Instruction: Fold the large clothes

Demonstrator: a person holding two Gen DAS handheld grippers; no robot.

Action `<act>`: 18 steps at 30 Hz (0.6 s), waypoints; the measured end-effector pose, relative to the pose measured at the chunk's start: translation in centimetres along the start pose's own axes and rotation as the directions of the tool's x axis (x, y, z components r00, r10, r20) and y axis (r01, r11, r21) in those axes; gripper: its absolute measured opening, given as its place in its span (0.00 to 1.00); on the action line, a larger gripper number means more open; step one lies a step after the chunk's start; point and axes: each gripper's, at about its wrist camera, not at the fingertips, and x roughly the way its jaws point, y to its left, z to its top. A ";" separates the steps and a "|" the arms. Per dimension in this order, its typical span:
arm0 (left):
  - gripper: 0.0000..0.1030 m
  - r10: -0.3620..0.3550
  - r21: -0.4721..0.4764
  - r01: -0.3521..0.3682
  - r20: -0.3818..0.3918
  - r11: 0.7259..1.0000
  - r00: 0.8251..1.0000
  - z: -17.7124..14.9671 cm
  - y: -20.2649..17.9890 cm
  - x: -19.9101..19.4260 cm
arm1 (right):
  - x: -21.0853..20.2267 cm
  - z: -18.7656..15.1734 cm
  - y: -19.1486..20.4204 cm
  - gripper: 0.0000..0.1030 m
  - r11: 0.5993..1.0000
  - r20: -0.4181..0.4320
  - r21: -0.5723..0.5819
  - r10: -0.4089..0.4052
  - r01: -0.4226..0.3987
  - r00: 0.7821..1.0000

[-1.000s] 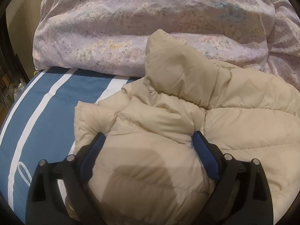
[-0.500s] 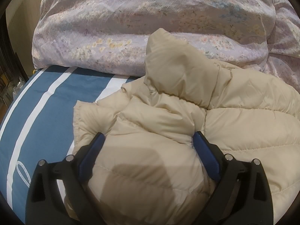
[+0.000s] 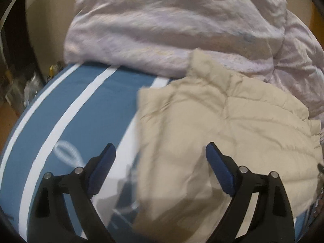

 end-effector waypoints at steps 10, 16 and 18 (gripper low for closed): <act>0.82 -0.120 -0.161 0.102 -0.110 0.982 0.987 -1.9 3.3 1.2 | -0.1 -0.8 -0.2 0.87 0.997 -0.059 0.020 0.081 -0.080 0.995; 0.53 -0.209 -0.212 0.184 -0.106 0.960 0.972 -2.1 2.9 1.4 | 0.4 -1.2 0.1 0.54 0.982 -0.090 0.044 0.189 -0.186 0.978; 0.43 -0.262 -0.257 0.227 -0.110 0.939 0.959 -2.3 2.9 1.6 | 0.7 -1.3 -0.1 0.46 0.973 -0.098 0.073 0.227 -0.220 0.969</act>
